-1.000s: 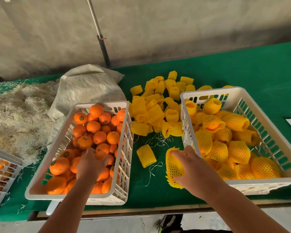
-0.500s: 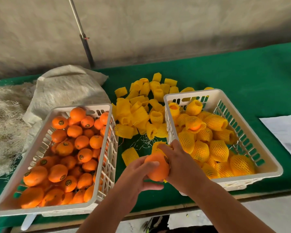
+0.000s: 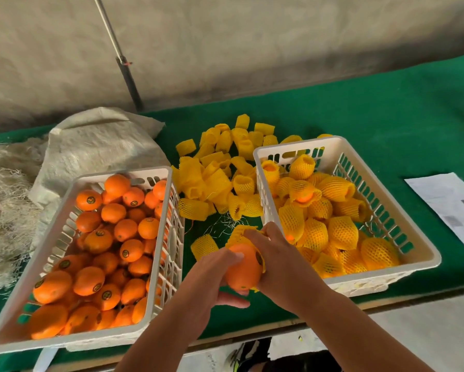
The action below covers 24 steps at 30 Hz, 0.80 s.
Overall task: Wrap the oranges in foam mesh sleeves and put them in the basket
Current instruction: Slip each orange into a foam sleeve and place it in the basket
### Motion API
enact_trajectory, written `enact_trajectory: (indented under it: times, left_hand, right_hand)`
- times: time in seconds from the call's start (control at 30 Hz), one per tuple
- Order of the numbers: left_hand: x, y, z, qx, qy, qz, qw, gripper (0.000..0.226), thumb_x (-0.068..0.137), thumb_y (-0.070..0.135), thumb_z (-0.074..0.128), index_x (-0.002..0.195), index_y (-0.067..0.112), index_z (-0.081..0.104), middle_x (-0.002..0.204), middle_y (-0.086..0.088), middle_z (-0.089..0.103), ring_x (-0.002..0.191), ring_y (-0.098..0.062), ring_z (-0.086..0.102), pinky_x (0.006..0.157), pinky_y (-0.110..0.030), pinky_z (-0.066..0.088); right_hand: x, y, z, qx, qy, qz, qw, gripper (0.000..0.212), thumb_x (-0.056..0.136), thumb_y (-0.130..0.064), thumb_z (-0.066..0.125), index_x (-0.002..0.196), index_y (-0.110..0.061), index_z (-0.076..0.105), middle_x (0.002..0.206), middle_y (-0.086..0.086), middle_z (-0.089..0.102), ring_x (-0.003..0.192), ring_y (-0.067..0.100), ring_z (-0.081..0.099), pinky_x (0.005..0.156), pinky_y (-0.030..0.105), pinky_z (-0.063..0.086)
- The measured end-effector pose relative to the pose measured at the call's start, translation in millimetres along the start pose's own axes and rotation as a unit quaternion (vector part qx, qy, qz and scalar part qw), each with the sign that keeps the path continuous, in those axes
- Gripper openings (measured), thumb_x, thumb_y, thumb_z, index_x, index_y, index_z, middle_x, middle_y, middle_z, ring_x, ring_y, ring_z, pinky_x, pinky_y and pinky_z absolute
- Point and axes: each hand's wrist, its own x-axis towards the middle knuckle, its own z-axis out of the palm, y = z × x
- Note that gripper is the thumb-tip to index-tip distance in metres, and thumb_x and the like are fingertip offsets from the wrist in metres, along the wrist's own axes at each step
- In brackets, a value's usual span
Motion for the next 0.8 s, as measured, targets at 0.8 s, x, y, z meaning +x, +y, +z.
enact_trajectory:
  times: [0.8]
  left_hand:
    - [17, -49, 1, 0.365, 0.281, 0.325, 0.826, 0.051, 0.068, 0.072, 0.068, 0.106, 0.042, 0.054, 0.098, 0.022, 0.059, 0.09, 0.005, 0.056, 0.07, -0.018, 0.044]
  right_hand:
    - [-43, -48, -3, 0.048, 0.09, -0.063, 0.993, 0.049, 0.098, -0.023, 0.063, 0.144, -0.034, 0.051, 0.123, -0.015, 0.039, 0.118, 0.005, 0.044, 0.097, 0.016, 0.048]
